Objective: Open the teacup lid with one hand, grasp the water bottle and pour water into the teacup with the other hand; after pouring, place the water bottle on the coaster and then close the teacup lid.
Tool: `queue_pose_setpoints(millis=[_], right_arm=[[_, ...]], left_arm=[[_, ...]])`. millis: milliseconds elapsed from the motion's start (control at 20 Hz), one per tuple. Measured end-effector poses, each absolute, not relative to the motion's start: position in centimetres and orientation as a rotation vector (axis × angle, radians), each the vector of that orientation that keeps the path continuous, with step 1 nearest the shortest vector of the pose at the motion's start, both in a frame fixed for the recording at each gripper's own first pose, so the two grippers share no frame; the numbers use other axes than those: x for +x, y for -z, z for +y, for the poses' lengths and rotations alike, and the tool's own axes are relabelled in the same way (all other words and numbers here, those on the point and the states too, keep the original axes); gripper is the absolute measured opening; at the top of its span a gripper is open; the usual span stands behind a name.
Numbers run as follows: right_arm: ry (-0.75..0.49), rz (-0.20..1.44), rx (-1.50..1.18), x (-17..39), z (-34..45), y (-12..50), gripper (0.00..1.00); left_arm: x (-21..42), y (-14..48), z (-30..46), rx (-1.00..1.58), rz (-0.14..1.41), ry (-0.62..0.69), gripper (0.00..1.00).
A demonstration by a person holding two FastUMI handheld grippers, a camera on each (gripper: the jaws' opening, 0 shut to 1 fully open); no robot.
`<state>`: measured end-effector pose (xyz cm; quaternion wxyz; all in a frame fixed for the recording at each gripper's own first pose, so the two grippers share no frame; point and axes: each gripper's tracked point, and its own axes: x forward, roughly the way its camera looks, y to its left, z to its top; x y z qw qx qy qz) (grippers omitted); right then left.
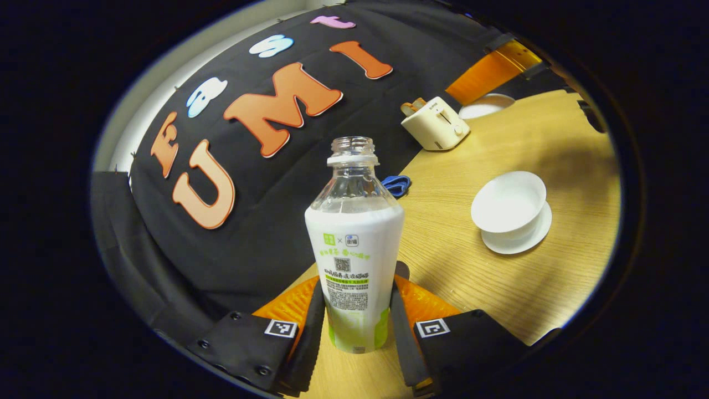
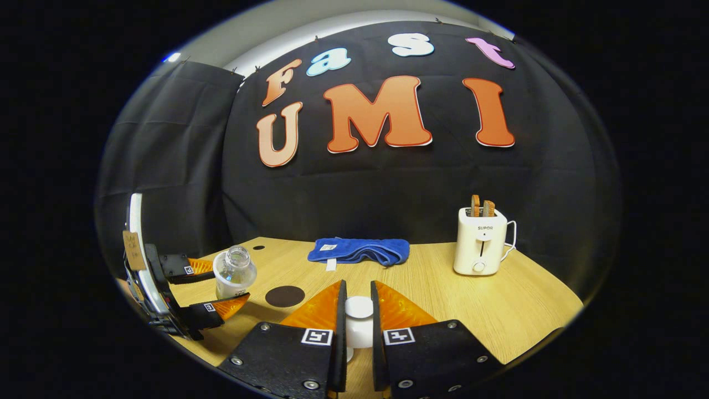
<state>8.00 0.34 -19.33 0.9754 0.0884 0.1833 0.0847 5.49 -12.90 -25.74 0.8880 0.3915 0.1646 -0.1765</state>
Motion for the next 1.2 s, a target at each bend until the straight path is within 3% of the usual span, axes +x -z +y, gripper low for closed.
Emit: queue_pose_setpoints(millis=[450,1200], right_arm=[[-0.134,0.372,0.185,7.9,-1.9,19.5,0.19],[-0.137,0.384,0.186,7.4,-2.3,20.2,0.19]], left_arm=[[6.9,25.2,-13.3,1.189,0.272,0.433,0.61],[7.7,22.6,-12.7,1.583,0.185,0.465,0.63]])
